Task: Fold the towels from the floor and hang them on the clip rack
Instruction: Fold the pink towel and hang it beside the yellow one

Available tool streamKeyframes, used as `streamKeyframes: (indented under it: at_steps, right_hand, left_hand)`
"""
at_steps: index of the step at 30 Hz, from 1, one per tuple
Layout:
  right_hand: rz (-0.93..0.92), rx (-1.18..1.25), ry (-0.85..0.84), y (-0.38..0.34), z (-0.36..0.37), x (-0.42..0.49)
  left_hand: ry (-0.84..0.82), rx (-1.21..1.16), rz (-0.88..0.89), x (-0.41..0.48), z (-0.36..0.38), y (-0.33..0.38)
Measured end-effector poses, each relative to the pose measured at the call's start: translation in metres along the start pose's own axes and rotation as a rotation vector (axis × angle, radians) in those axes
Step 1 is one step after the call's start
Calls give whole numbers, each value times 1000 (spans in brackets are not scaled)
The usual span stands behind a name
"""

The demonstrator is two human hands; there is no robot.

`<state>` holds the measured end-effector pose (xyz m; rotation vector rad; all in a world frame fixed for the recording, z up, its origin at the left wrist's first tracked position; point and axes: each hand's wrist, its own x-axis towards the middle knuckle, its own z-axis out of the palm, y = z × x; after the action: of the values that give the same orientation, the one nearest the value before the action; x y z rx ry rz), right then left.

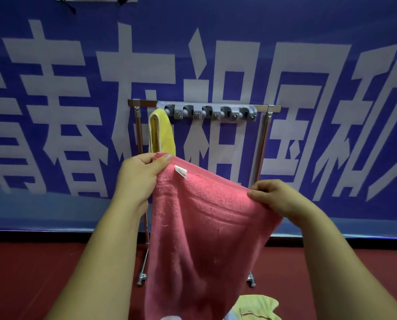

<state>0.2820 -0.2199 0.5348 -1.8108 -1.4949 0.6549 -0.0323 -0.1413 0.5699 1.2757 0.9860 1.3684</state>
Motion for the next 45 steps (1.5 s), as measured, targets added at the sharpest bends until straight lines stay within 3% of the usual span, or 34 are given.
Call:
streamKeyframes:
  at_steps: [9,14,16,19,22,24,30,36,45]
  right_hand:
    - [62,-96,-88,26,-1,-1]
    - [111,-84,68,29,8,6]
    - [157,44,166,40,26,14]
    - [318,500,248,56,55,19]
    - [313,924,176,45,64,15]
    - [285,1020,119,35,69,9]
    - [150,947,40,20,94,-10]
    - [3,674,84,18,101,-13]
    - [-9,557,131,25,120,-4]
  left_hand:
    - [3,92,-74,12,-23,-31]
    - [-50,88,-149,14,-18,-50]
    - [-28,64,-198,13,-8,-63]
    - [-58,61,-271,2,10,-91]
    - [-97,66,-250,-10,26,-107]
    - [-94,60,-233,-15,32,-109]
    - [-179,87,-168,-24,49,-118]
    - [-303,149,-136,-33,56,-120]
    - [-422,159,-193,-38,55,-137]
